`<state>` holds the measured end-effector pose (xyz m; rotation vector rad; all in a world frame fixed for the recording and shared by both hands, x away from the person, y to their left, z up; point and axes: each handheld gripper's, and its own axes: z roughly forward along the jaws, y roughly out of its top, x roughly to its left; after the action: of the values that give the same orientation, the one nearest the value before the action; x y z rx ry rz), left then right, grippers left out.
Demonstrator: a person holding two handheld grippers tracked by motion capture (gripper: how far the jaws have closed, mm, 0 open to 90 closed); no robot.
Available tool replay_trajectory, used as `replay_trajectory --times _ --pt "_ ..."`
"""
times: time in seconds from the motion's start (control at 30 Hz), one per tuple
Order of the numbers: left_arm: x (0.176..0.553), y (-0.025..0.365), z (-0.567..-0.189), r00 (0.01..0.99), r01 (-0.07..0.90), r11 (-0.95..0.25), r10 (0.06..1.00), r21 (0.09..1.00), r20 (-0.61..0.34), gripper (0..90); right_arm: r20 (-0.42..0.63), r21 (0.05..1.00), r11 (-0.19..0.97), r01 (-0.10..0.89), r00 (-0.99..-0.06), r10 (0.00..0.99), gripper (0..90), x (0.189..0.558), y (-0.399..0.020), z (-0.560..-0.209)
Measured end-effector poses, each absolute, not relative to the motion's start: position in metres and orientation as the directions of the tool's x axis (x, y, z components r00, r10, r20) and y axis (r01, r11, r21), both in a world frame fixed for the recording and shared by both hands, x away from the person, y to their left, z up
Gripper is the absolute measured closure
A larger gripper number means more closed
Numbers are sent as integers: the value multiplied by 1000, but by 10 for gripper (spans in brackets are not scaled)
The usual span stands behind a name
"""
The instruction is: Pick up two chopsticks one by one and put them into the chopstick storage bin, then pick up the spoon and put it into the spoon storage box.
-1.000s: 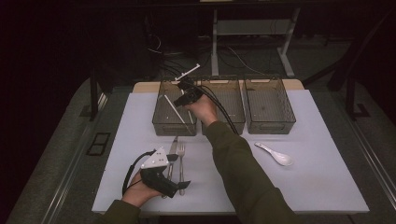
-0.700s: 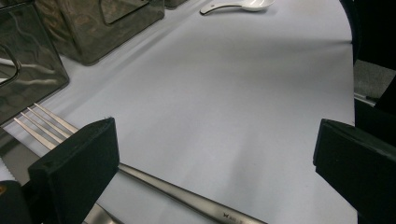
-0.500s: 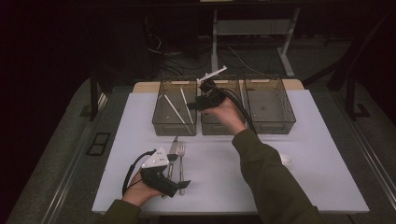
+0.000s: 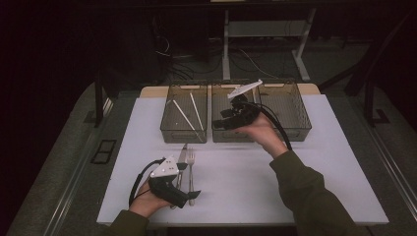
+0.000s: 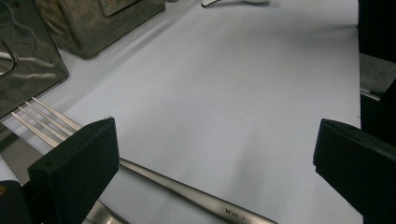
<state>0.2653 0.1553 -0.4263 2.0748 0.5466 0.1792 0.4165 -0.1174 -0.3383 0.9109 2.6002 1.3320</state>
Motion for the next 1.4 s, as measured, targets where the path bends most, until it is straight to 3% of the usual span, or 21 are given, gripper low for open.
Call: replay_trajectory --times 0.63,1.4 --pt "266 157 -428 886 307 -457 458 835 -75 0 181 758 467 455 -835 520 360 369 -173 -361" --pt "267 161 -429 875 319 -431 476 844 -88 0 162 751 415 513 -753 638 365 329 -266 -382"
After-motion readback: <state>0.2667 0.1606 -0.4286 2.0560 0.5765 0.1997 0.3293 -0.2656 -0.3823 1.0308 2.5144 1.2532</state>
